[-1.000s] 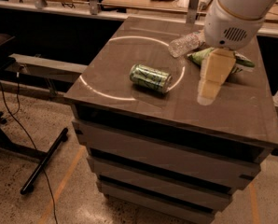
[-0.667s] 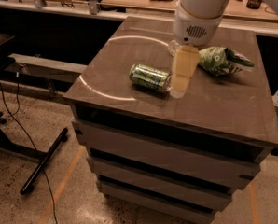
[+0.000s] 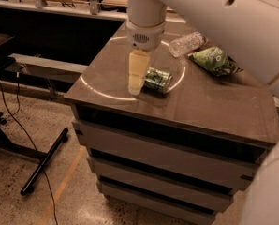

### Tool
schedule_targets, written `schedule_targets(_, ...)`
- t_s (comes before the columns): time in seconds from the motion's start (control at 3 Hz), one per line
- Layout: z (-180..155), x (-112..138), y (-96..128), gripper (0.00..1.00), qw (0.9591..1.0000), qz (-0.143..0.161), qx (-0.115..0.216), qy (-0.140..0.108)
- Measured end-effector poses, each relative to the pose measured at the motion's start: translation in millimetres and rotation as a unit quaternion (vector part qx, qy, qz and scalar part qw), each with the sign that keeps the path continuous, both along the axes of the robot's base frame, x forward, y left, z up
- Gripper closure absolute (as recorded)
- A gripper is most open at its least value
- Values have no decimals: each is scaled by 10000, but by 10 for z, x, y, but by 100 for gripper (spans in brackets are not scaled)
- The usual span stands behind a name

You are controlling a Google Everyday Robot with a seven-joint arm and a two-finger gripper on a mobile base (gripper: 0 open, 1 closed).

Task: Place green can upright

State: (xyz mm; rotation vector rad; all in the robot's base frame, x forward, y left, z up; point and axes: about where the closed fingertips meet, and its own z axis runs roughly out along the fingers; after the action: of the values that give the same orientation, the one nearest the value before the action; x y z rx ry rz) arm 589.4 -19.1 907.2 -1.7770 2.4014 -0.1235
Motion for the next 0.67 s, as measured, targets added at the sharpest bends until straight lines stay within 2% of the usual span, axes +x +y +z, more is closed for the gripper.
schedule_targets(0.33, -241, 207, 136, 0, 9991, -404, -59, 126)
schedule_targets(0.67, -468, 340, 141, 0, 9968, -756, -24, 249)
